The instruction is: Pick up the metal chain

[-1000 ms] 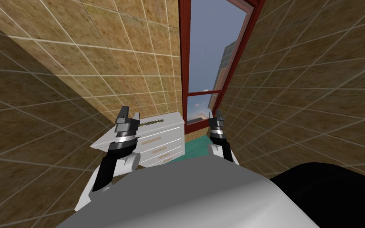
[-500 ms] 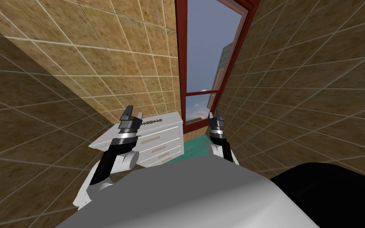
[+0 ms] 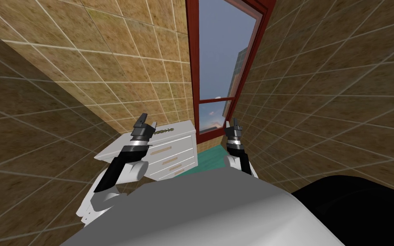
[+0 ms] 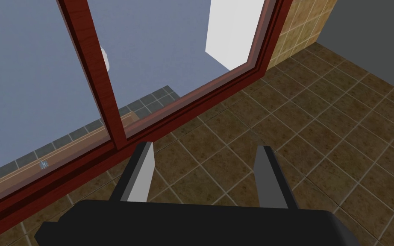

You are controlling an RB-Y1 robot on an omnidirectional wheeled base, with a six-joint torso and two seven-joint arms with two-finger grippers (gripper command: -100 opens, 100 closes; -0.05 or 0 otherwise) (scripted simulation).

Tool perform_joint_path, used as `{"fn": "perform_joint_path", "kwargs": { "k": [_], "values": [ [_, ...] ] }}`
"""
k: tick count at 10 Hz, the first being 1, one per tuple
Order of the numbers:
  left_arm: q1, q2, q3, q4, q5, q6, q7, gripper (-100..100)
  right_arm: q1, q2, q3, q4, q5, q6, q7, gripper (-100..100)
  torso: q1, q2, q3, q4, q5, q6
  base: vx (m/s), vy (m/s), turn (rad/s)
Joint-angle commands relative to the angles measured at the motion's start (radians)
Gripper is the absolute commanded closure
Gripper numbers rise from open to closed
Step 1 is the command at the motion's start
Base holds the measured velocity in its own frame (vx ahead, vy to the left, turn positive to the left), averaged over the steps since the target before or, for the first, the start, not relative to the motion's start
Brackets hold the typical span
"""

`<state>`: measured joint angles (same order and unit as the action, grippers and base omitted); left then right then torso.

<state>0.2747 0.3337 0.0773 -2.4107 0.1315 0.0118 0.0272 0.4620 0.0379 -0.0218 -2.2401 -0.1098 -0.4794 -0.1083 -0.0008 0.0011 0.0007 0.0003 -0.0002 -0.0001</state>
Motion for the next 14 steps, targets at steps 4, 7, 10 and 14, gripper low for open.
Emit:
{"fn": "perform_joint_path", "kwargs": {
  "k": [4, 7, 10, 14],
  "values": [
    [-0.026, 0.041, 0.008, 0.001, 0.036, 0.104, 0.032, -100, 0.000, 0.000, 0.000, 0.000, 0.000, 0.000, 0.000, 0, 0.000, 0.000, 0.000, 0.000, 0.000, 0.000, -0.014, -0.016, -0.015],
    [-0.052, 0.078, 0.015, 0.008, 0.070, 0.180, 0.062, -100, 0.000, 0.000, 0.000, 0.000, 0.000, 0.000, 0.000, 0, 0.000, 0.000, 0.000, 0.000, 0.000, 0.000, -0.017, -0.013, -0.023],
    [-0.080, 0.116, 0.022, 0.016, 0.105, 0.258, 0.092, -100, 0.000, 0.000, 0.000, 0.000, 0.000, 0.000, 0.000, 0, 0.000, 0.000, 0.000, 0.000, 0.000, 0.000, -0.012, -0.012, -0.023],
    [-0.137, 0.193, 0.036, 0.037, 0.179, 0.378, 0.158, -100, 0.000, 0.000, 0.000, 0.000, 0.000, 0.000, 0.000, 0, 0.001, -0.001, 0.000, 0.000, 0.000, 0.000, -0.010, -0.011, -0.029]
  ]
}}
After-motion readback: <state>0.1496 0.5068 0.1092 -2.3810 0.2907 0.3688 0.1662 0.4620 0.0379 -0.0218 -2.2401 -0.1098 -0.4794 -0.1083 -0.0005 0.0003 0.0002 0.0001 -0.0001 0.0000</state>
